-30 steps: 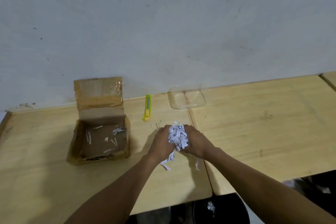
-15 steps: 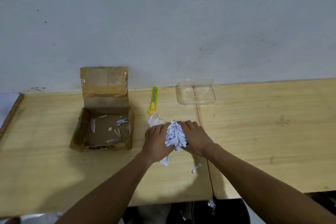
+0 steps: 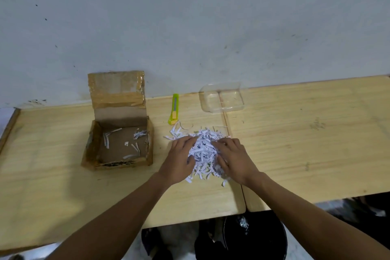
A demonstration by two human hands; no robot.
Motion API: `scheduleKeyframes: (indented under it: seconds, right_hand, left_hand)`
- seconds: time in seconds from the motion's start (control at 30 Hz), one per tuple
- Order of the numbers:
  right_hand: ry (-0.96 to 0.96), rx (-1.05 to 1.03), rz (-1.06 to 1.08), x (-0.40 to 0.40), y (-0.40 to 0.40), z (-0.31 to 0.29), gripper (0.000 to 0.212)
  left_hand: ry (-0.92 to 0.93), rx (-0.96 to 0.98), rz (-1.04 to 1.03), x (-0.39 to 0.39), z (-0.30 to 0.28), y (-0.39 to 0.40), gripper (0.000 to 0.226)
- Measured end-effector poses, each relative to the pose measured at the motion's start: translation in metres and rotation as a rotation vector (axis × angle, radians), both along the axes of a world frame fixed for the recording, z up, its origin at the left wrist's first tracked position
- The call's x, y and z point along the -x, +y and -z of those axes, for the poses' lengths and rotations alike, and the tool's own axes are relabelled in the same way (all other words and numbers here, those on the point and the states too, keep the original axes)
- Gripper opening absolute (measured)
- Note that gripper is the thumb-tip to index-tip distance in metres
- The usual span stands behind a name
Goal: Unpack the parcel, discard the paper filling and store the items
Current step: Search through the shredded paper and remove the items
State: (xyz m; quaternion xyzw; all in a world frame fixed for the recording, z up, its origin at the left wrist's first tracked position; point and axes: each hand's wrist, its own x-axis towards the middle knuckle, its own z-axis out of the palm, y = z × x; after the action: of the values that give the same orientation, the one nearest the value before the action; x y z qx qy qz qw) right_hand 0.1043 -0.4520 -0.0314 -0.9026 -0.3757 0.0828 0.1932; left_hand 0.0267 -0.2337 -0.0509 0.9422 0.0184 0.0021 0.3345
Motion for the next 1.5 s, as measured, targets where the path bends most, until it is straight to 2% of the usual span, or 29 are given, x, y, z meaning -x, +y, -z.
scheduleKeyframes:
  seconds: [0.27, 0.43, 0.53, 0.6, 0.67, 0.77, 1.03, 1.13, 1.2, 1.3, 1.4, 1.5]
  right_hand:
    - [0.063, -0.057, -0.025, 0.010, -0.005, 0.009, 0.040]
    - [0.066, 0.014, -0.136, 0.005, -0.014, -0.002, 0.036]
    - [0.064, -0.036, -0.104, 0.001, -0.019, -0.012, 0.037]
    - [0.046, -0.108, -0.028, -0.003, -0.016, -0.020, 0.041]
    - [0.017, -0.115, -0.042, -0.009, -0.007, -0.023, 0.044]
    - [0.042, -0.010, -0.145, -0.017, 0.007, -0.016, 0.052]
    - [0.084, 0.314, -0.012, -0.033, 0.012, -0.016, 0.061]
    - [0.096, 0.266, 0.087, -0.031, 0.011, -0.022, 0.059]
    - [0.043, 0.140, 0.113, -0.024, 0.009, -0.024, 0.058]
    - [-0.022, 0.067, -0.045, -0.008, 0.006, -0.024, 0.055]
    - [-0.054, 0.134, -0.140, 0.007, 0.001, -0.013, 0.055]
    - [-0.054, 0.194, -0.058, 0.010, -0.005, -0.013, 0.050]
  left_hand:
    - [0.059, -0.149, 0.130, -0.021, 0.003, -0.004, 0.069]
    - [0.267, -0.170, 0.147, -0.030, -0.002, 0.005, 0.077]
    - [0.151, -0.066, 0.102, -0.031, -0.005, 0.012, 0.077]
    - [0.001, -0.018, 0.044, -0.031, -0.009, 0.011, 0.064]
    - [-0.111, -0.028, 0.005, -0.031, -0.011, 0.006, 0.045]
    - [-0.080, -0.093, 0.056, -0.033, -0.006, 0.001, 0.036]
    - [0.068, -0.191, 0.099, -0.022, -0.008, 0.009, 0.063]
    - [0.082, -0.220, 0.127, -0.020, -0.008, 0.013, 0.073]
    - [0.010, -0.144, 0.117, -0.020, -0.009, 0.013, 0.066]
    - [-0.066, -0.096, 0.172, -0.024, -0.009, 0.010, 0.049]
    - [0.035, -0.186, 0.192, -0.030, -0.008, 0.008, 0.054]
    - [0.182, -0.247, 0.204, -0.038, -0.011, 0.004, 0.053]
